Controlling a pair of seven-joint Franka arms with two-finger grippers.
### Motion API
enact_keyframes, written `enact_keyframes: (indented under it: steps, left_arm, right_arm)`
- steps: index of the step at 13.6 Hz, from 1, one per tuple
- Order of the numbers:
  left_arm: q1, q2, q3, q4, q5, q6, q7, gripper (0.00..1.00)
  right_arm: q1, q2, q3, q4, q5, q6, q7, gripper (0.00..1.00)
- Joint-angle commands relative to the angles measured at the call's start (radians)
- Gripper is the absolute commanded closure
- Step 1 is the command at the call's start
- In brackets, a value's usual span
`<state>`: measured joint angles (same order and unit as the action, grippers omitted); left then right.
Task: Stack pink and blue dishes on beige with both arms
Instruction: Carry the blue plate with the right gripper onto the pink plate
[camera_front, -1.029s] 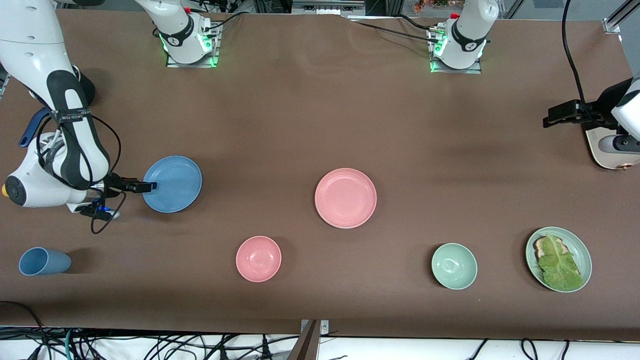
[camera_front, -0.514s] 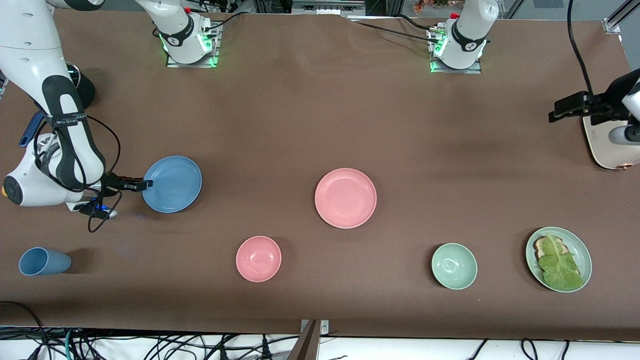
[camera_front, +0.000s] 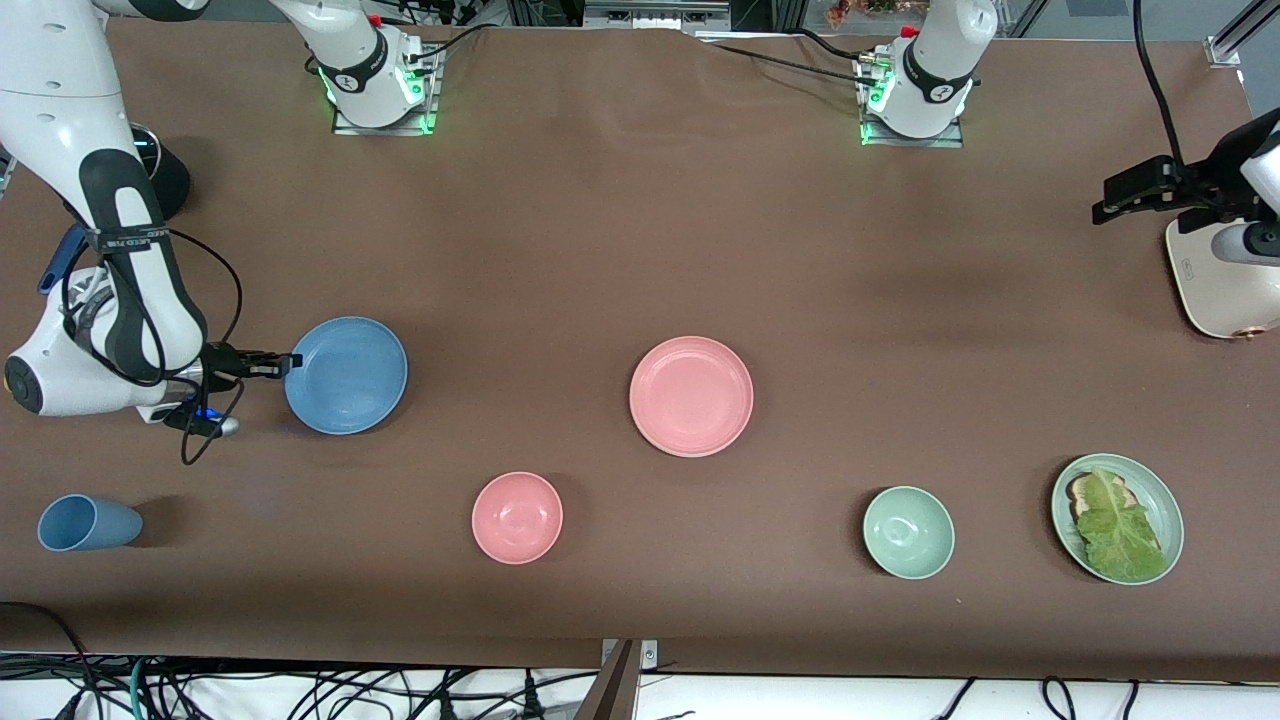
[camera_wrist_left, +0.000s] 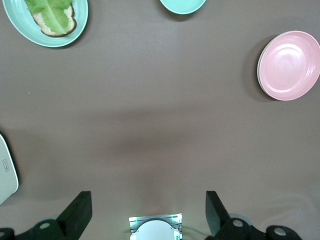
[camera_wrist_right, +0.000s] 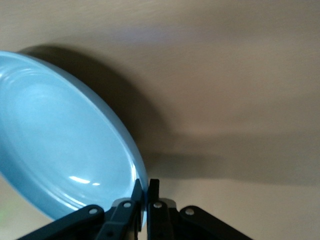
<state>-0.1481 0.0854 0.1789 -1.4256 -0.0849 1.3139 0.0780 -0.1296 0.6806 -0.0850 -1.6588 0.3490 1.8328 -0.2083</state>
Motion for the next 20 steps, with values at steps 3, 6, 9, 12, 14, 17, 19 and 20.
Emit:
enact_keyframes:
  steps: [3,6,9,12,14,17,19,20]
  left_arm:
    - [-0.011,-0.004,-0.016,0.01,0.013,-0.016,-0.006,0.0]
    - [0.06,-0.009,-0.089,0.01,0.013,-0.015,-0.009,0.0]
    - [0.168,-0.022,-0.203,0.008,0.016,-0.012,-0.012,0.0]
    - [0.159,-0.027,-0.202,0.004,0.027,-0.01,-0.015,0.0]
    - [0.159,-0.023,-0.199,0.005,0.027,-0.009,-0.015,0.0]
    - [0.173,-0.009,-0.2,0.007,0.028,0.002,-0.014,0.0]
    - [0.176,-0.007,-0.2,0.007,0.031,0.017,-0.007,0.0]
    - [0.177,-0.006,-0.199,0.007,0.031,0.018,-0.003,0.0]
  right_arm:
    - [0.044,-0.041,0.059,0.219,0.065,-0.268,0.007,1.0]
    - [0.175,-0.041,0.059,0.304,0.07,-0.282,0.143,1.0]
    - [0.301,-0.033,0.077,0.318,0.116,-0.227,0.335,1.0]
    - [0.45,-0.02,0.082,0.327,0.122,-0.043,0.586,1.0]
    - [0.554,0.006,0.082,0.327,0.122,0.083,0.737,1.0]
    - [0.662,0.04,0.082,0.327,0.12,0.224,0.868,1.0]
    - [0.715,0.059,0.08,0.326,0.119,0.295,0.912,1.0]
    - [0.729,0.068,0.08,0.326,0.119,0.312,0.92,1.0]
